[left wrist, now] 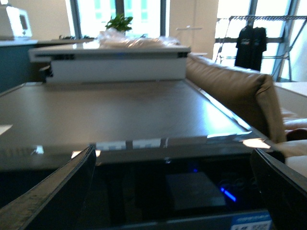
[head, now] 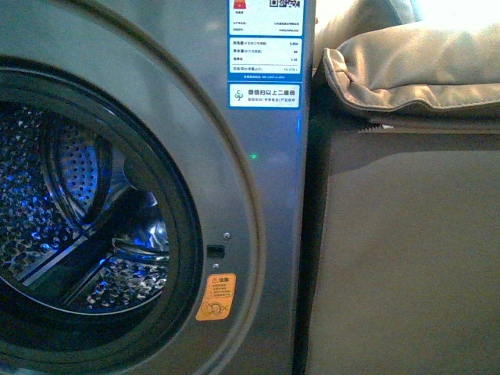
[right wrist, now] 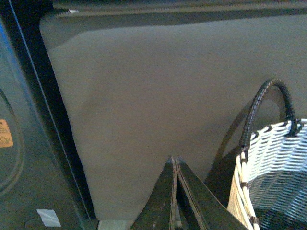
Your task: Collect clothes from washing machine
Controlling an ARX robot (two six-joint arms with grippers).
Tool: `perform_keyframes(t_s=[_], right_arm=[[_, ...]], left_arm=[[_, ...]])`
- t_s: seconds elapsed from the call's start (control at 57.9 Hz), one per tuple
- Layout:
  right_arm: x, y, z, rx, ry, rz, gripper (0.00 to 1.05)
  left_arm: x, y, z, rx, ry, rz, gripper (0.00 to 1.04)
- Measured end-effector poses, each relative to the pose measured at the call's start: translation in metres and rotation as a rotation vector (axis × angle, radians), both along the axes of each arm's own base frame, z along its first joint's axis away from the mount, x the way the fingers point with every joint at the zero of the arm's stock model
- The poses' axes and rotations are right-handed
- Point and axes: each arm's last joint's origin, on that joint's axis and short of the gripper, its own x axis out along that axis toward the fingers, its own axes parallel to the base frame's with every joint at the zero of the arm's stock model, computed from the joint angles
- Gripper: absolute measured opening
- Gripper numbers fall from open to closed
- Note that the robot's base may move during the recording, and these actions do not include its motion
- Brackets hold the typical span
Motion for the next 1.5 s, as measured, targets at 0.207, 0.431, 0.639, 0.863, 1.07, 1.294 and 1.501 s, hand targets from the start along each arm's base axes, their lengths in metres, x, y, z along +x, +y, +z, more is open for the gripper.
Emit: perform_keyframes(t_s=[0.207,0.431,0.639,0.863,1.07,1.294,1.501], right_arm=[[-0.006,0.000,-0.011,0.000,-0.020,0.000,0.02],[-0.006,0.000,-0.012,0.000,-0.021,0.000,0.02],[-0.006,0.000,-0.012,0.000,-0.021,0.000,0.02],[-0.006,0.000,-0.012,0.000,-0.021,0.000,0.02],[-0.006,0.000,-0.012,0.000,-0.021,0.000,0.02],[-0.006,0.000,-0.012,0.000,-0.021,0.000,0.02],[-0.006,0.000,-0.012,0.000,-0.021,0.000,0.02]], left_arm=[[-0.003,0.027,-0.067,-0.101,0.145,0.080,0.98],[-0.021,0.035,-0.133,-0.047,0.168,0.056,0.69],[-0.042,0.046,-0.233,-0.015,0.194,0.064,0.21],[-0.056,0.058,-0.283,-0.011,0.201,0.072,0.04],[-0.066,0.058,-0.315,-0.010,0.209,0.066,0.04],[-0.074,0.058,-0.335,-0.010,0.208,0.067,0.04],[-0.080,0.058,-0.348,-0.010,0.202,0.067,0.04]])
